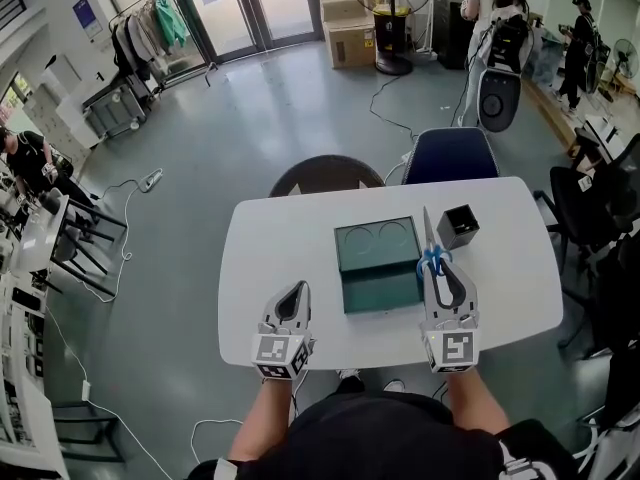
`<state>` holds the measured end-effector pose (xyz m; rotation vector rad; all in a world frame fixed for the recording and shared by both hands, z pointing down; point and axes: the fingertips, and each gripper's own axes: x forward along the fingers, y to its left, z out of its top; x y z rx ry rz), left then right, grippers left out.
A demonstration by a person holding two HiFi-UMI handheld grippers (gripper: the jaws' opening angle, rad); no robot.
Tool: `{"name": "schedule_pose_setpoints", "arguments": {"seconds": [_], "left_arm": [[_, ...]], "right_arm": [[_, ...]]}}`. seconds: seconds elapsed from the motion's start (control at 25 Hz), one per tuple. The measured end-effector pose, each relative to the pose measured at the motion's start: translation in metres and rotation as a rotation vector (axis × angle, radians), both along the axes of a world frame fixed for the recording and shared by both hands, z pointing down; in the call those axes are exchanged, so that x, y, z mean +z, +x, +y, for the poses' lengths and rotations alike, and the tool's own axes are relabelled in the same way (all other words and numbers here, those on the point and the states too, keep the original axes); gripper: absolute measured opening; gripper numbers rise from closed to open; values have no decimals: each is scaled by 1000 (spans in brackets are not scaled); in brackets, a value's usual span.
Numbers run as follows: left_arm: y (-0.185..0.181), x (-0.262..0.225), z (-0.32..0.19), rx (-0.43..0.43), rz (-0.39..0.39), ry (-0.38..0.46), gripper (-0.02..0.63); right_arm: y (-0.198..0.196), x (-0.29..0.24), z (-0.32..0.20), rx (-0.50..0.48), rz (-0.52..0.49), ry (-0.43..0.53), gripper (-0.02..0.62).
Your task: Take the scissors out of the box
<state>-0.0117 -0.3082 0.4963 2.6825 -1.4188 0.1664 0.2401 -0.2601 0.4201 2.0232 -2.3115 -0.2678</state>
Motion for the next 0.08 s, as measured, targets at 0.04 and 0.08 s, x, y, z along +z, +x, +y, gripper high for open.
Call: {"name": "schedule_pose_setpoints", "arguments": {"seconds": [0.04, 0.08], "left_arm": [[0, 1, 0, 2, 1, -1, 11], [1, 2, 0, 4, 1, -1, 11]], "right_arm": [[-1, 1, 0, -2, 3, -9, 91], [-1, 1, -1, -4, 5, -17, 91]]}}
